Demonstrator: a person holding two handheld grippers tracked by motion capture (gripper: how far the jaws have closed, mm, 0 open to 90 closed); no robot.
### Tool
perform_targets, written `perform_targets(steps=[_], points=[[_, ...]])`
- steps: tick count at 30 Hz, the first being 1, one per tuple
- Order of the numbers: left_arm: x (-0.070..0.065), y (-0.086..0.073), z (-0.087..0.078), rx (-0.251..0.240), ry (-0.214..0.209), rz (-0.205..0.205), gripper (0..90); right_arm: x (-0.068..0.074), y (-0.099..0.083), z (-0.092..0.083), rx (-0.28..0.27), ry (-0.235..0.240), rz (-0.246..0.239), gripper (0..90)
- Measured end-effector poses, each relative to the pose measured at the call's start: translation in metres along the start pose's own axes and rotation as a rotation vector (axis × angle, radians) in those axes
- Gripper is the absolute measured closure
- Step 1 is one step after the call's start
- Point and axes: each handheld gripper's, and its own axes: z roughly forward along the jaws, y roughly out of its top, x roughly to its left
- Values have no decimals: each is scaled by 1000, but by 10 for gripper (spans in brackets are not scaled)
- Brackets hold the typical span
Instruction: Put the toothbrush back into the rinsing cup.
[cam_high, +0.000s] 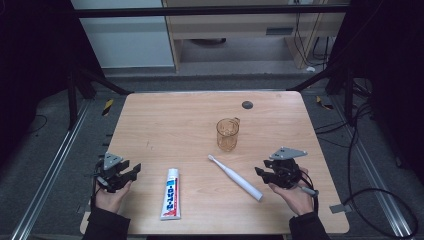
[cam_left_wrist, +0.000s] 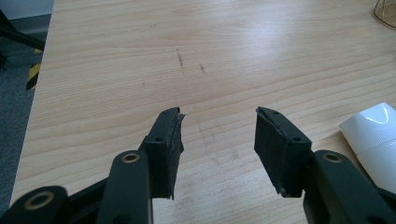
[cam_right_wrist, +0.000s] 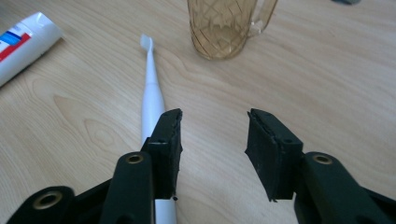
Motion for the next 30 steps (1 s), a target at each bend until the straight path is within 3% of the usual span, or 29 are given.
perform_targets(steps=[8,19,30], points=[[0,0,1,7,-5,3,498,6,28,3,-5,25,-39,487],[-1,0,3,14,-5,10,495,17,59,23,74,56,-80,477],[-1,0,4,18,-7,10,489,30,75,42,127,72,-109,485]])
